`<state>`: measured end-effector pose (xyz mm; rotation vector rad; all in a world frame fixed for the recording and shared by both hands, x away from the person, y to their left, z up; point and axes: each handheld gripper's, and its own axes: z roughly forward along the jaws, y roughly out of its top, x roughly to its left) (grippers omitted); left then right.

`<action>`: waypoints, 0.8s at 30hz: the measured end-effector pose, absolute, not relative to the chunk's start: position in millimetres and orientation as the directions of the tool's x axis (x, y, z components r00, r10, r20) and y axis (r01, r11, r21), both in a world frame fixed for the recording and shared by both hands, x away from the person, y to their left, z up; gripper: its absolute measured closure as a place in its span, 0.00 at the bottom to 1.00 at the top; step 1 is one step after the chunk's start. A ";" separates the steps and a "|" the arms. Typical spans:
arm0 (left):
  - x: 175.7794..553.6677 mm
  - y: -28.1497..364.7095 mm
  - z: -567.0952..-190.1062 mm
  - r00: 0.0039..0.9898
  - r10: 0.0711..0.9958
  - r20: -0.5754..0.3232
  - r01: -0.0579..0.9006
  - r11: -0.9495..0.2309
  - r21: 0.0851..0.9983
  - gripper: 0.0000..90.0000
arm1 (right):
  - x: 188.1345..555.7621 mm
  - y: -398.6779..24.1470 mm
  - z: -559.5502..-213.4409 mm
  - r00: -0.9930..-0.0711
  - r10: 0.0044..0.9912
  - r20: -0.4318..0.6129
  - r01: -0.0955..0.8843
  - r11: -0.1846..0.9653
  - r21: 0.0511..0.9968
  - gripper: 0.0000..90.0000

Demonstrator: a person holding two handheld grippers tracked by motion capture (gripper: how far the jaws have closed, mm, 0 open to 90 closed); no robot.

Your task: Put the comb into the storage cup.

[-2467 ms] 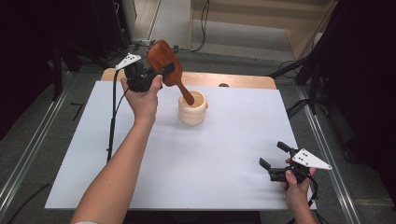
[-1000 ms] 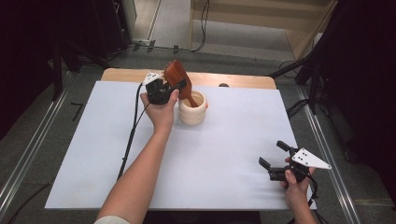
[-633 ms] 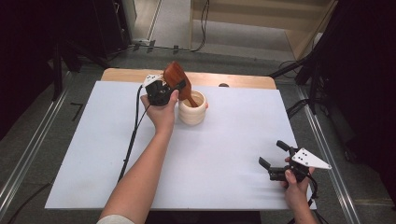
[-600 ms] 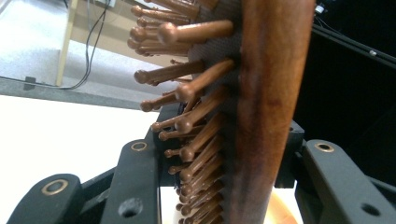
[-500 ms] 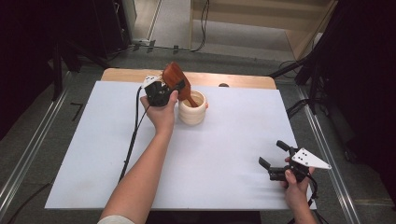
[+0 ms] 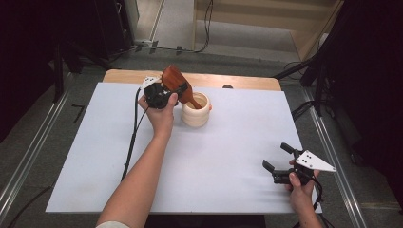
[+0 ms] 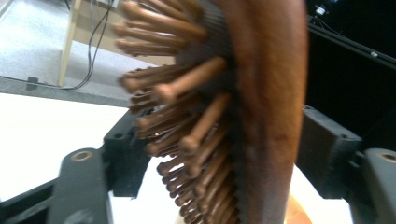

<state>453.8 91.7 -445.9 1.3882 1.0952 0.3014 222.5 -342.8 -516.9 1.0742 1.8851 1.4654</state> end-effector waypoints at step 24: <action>452.7 83.3 -436.5 0.504 0.798 -0.330 0.430 0.099 0.897 0.28 | 222.9 -341.4 -517.2 -0.552 0.832 0.058 0.273 0.114 0.955 0.00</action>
